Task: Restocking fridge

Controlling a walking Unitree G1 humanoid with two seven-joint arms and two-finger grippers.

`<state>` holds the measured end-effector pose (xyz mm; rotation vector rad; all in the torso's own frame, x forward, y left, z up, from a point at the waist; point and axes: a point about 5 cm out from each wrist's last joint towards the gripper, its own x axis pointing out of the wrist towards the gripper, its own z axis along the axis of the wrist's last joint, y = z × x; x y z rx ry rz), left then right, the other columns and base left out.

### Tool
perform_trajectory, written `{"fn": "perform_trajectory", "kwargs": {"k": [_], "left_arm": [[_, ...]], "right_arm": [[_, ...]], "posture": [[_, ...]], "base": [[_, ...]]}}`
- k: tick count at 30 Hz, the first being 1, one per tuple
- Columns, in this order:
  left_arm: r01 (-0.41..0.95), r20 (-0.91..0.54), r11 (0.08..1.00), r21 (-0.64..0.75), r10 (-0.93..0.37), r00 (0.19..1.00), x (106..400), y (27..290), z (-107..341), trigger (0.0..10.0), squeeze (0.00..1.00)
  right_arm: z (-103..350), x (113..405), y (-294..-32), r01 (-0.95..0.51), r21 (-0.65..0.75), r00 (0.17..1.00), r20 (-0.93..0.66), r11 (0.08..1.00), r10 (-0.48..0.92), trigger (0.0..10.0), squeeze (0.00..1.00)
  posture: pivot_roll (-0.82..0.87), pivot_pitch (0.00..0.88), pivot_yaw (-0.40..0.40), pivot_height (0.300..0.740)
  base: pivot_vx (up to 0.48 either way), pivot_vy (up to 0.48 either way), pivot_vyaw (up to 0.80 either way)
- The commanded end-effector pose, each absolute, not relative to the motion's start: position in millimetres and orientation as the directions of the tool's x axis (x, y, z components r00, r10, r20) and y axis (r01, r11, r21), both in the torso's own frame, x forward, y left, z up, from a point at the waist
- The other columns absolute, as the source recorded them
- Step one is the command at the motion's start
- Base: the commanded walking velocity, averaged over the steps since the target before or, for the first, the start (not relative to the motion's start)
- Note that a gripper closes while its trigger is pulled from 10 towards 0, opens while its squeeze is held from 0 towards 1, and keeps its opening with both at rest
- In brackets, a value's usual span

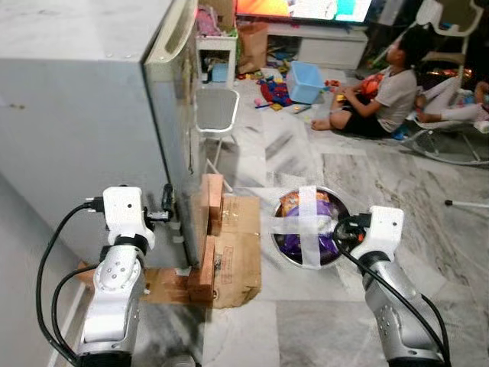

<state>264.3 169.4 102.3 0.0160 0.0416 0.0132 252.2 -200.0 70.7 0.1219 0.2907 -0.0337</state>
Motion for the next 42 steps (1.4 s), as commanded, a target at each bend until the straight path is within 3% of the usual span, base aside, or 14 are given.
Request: {"fn": "perform_trajectory", "kwargs": {"k": [1,7,29,33,37,42], "left_arm": [[0.009,-0.032,1.0,0.011,-0.008,0.999,264.9,167.0,104.0,10.0,0.0],[0.013,-0.025,1.0,0.0,-0.013,1.0,265.0,167.6,104.6,10.0,0.0],[0.019,-0.038,0.999,-0.033,-0.021,0.999,263.9,165.3,101.8,10.0,0.0],[0.041,-0.059,0.999,-0.033,-0.043,0.997,271.3,160.9,99.6,10.0,0.0],[0.142,-0.057,0.99,-0.026,-0.143,0.988,284.4,144.9,101.6,10.0,0.0],[0.149,-0.045,0.989,-0.011,-0.149,0.988,297.1,139.4,103.3,10.0,0.0]], "right_arm": [[79.2,253.0,-204.8,0.063,0.113,0.966,-0.258,0.992,-0.032,10.0,0.0],[79.8,249.8,-207.1,0.069,0.117,0.964,-0.262,0.991,-0.036,10.0,0.0],[75.6,246.8,-209.5,0.046,0.113,0.954,-0.3,0.993,-0.01,10.0,0.0],[74.7,243.2,-212.5,0.046,0.103,0.951,-0.309,0.994,-0.012,10.0,0.0],[70.9,231.5,-219.5,0.041,0.088,0.942,-0.335,0.995,-0.009,10.0,0.0],[67.2,222.6,-222.1,0.056,0.081,0.936,-0.351,0.995,-0.025,10.0,0.0]], "posture": [[0.02,0.0,-0.035,0.74],[0.02,0.0,-0.035,0.74],[0.02,0.0,-0.045,0.74],[0.02,0.0,-0.045,0.74],[0.01,0.0,-0.043,0.74],[-0.01,0.0,-0.033,0.74]], "base": [[0.39,0.0,0.0],[0.418,0.0,0.0],[0.0,0.0,-0.1],[0.0,0.0,0.0],[0.0,0.0,0.0],[0.0,0.0,0.0]]}}
